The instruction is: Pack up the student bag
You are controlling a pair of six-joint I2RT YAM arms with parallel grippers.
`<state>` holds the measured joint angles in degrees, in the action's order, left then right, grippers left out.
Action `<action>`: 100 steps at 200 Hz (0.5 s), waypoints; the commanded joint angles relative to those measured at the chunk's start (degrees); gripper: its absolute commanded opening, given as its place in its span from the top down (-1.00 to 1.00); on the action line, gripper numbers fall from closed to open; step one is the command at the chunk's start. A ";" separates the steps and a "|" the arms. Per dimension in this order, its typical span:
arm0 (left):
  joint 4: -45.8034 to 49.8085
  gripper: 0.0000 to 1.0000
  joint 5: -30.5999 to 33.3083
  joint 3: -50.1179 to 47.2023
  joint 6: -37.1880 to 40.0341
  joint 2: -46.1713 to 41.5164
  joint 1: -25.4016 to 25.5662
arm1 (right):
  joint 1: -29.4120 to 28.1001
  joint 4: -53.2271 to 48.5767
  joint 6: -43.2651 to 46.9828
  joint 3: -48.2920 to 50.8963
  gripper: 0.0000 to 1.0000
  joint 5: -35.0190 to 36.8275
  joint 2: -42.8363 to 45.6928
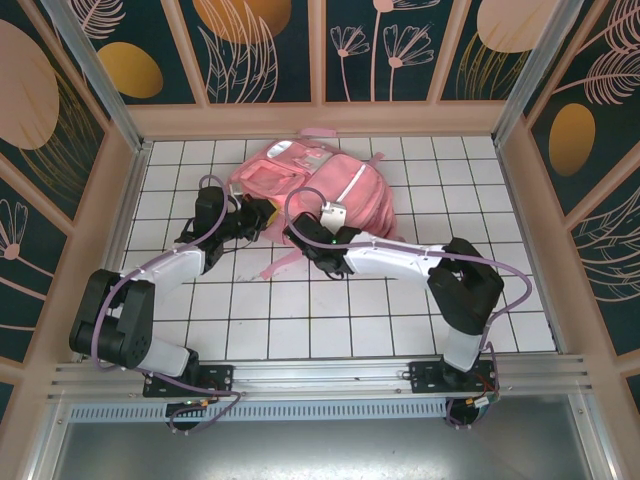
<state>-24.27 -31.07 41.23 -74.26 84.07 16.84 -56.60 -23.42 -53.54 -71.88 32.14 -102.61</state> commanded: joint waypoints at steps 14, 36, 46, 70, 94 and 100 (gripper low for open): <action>-5.08 1.00 -4.57 1.09 0.29 0.33 0.56 | 1.38 -3.61 1.33 -2.06 0.89 7.63 0.82; -4.12 1.00 -2.96 1.67 1.46 1.17 0.49 | 1.94 -5.88 2.68 0.39 0.93 8.03 3.01; -3.74 1.00 -2.49 1.96 1.97 1.65 0.48 | 2.43 -6.67 3.52 1.79 0.94 8.03 4.19; -3.50 1.00 -1.56 2.32 2.50 2.57 0.54 | 4.03 -7.15 6.53 5.61 0.93 7.55 7.27; -3.25 1.00 -1.28 2.54 2.98 3.30 0.45 | 6.26 -5.91 10.84 9.31 0.92 6.64 10.45; -3.15 1.00 -1.13 2.57 3.06 3.33 0.45 | 7.05 -5.13 12.18 10.18 0.91 6.09 11.31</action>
<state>-24.67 -32.53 41.80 -73.54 87.07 17.96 -53.30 -26.00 -46.85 -65.04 34.46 -95.55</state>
